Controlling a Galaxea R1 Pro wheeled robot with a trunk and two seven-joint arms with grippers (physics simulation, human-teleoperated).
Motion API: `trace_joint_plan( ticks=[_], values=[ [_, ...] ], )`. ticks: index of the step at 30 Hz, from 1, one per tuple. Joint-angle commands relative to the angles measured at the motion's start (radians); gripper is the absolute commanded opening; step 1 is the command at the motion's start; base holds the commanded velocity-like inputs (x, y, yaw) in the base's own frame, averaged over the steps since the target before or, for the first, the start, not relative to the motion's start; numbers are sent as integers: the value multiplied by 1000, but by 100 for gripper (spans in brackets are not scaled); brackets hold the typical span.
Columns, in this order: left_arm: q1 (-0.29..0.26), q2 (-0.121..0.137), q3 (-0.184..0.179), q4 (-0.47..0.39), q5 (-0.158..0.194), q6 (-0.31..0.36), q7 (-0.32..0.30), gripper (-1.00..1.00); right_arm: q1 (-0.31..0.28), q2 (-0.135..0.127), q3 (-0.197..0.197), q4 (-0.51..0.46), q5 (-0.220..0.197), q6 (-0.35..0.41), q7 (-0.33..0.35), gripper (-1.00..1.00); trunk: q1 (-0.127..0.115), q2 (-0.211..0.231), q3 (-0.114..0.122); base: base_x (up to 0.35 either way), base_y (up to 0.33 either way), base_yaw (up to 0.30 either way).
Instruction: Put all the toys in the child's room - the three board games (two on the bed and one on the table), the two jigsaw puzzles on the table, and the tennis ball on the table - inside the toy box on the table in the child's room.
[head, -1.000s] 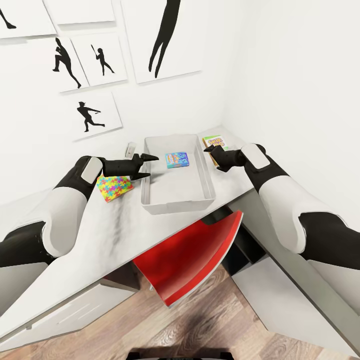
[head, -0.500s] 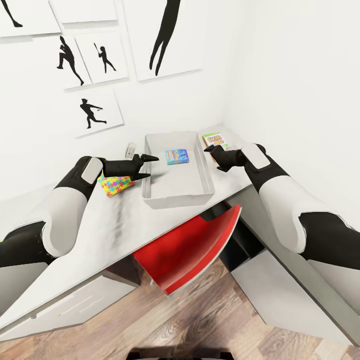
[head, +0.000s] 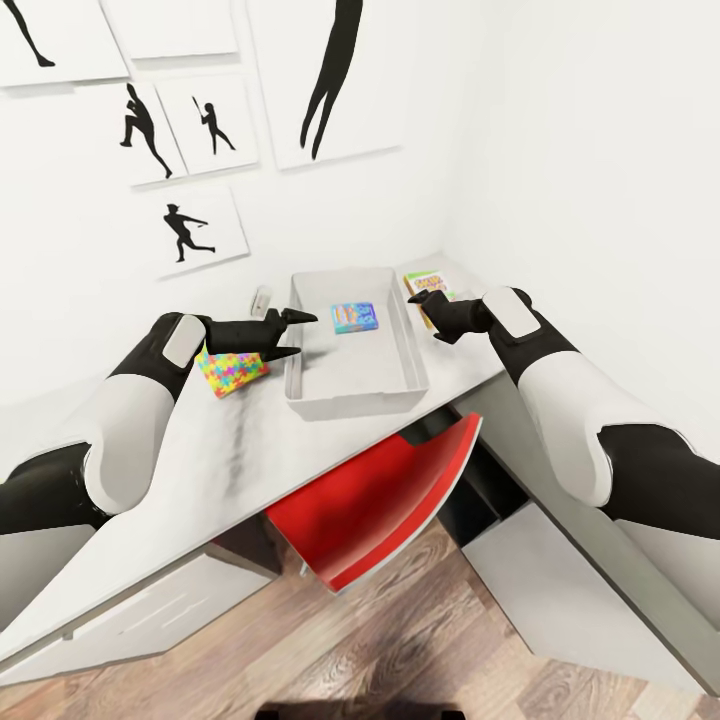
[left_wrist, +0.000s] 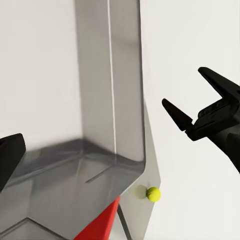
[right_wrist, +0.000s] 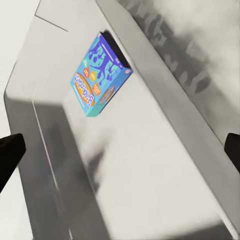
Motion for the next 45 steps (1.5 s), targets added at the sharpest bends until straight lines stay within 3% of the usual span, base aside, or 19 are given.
trace_joint_plan(
  ticks=[1, 28, 45],
  values=[
    [-1, -1, 7, 1, -10, 4, -7, 100, -1, 0, 3, -2, -11, 1, -10, 100, 1, -2, 0, 0, 0, 0],
    [-1, 4, 3, 0, -10, 4, -7, 100, 1, -2, 3, -2, -10, 1, -7, 100, 1, -2, 45, 0, 0, 0],
    [0, 7, -31, 2, -9, 4, -7, 100, 2, -6, 6, -2, -10, 1, -5, 100, 1, -2, 73, 0, 0, 0]
  ],
)
